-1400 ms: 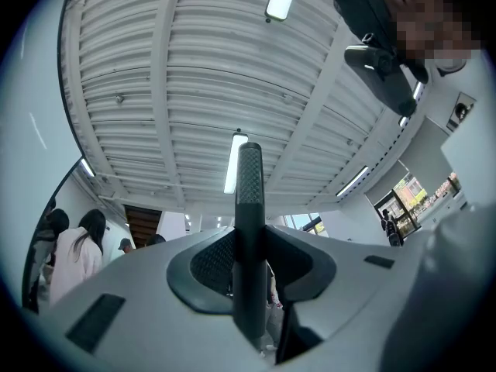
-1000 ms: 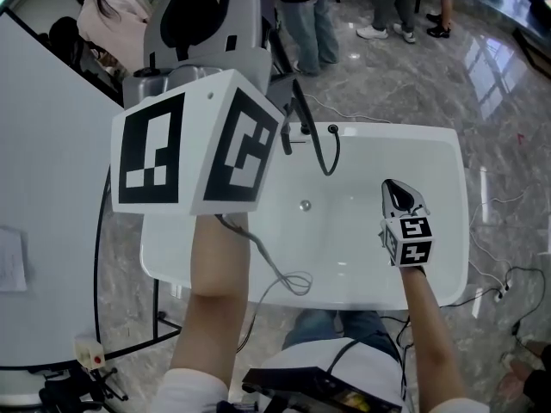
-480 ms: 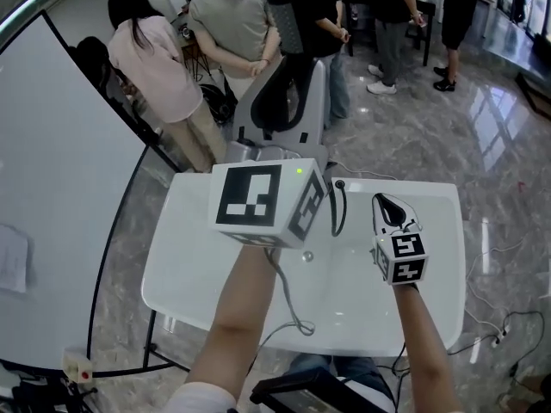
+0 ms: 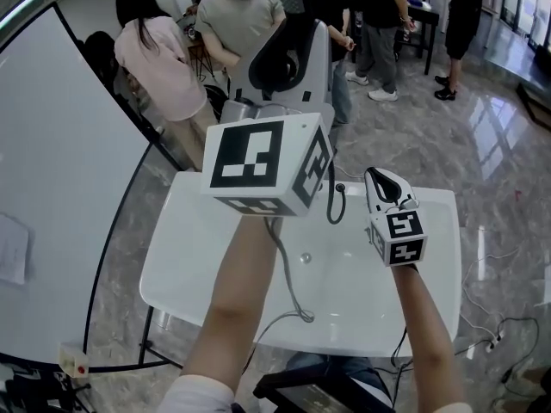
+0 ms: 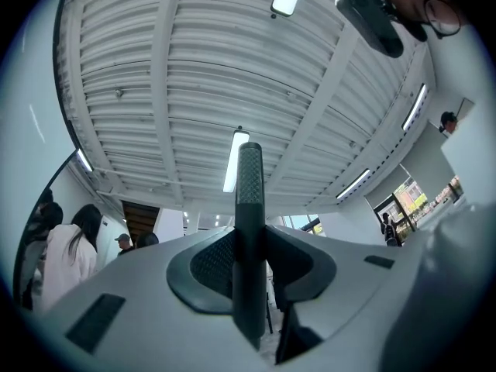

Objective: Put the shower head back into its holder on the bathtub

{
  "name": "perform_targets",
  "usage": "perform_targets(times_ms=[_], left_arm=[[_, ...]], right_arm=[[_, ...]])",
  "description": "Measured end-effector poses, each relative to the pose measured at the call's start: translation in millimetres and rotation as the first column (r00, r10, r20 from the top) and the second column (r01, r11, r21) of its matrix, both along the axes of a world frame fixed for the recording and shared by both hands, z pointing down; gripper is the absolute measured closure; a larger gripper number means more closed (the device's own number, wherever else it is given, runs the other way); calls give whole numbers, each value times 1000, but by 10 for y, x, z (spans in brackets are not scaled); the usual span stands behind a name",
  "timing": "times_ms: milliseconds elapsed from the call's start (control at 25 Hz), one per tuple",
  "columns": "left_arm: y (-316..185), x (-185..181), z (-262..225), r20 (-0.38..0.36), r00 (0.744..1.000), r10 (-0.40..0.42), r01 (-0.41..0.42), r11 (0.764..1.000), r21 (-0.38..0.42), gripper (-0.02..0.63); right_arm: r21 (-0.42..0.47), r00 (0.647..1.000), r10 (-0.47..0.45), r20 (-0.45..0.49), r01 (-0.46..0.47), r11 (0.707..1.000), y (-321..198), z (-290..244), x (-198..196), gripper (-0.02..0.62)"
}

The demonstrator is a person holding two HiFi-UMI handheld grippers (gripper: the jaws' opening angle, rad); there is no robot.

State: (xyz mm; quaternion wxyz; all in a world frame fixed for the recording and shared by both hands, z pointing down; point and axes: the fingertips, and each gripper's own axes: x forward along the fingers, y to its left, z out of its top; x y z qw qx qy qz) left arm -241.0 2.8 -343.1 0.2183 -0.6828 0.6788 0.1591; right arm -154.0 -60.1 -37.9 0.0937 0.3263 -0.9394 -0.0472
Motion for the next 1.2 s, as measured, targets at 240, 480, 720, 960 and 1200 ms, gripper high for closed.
perform_targets(times_ms=[240, 480, 720, 960, 1200], left_arm=[[-2, -75, -172, -25, 1000, 15, -15, 1000, 14, 483], [30, -16, -263, -23, 999, 28, -28, 1000, 13, 483], [139, 0, -220, -36, 999, 37, -37, 999, 12, 483], [200, -25, -96, -43, 998, 35, -35, 999, 1, 483], [217, -128, 95, -59, 998, 32, -34, 999, -27, 483]], right_arm=[[16, 995, -91, -31, 91, 996, 130, 31, -226, 586], [-31, 983, -180, -33, 179, 983, 145, 171, -662, 419], [-59, 987, -127, -98, 122, 991, -111, 503, -887, 416], [-35, 993, -81, -85, 78, 996, -389, 515, -803, 531], [-41, 994, -78, -82, 74, 996, -531, 576, -758, 531]])
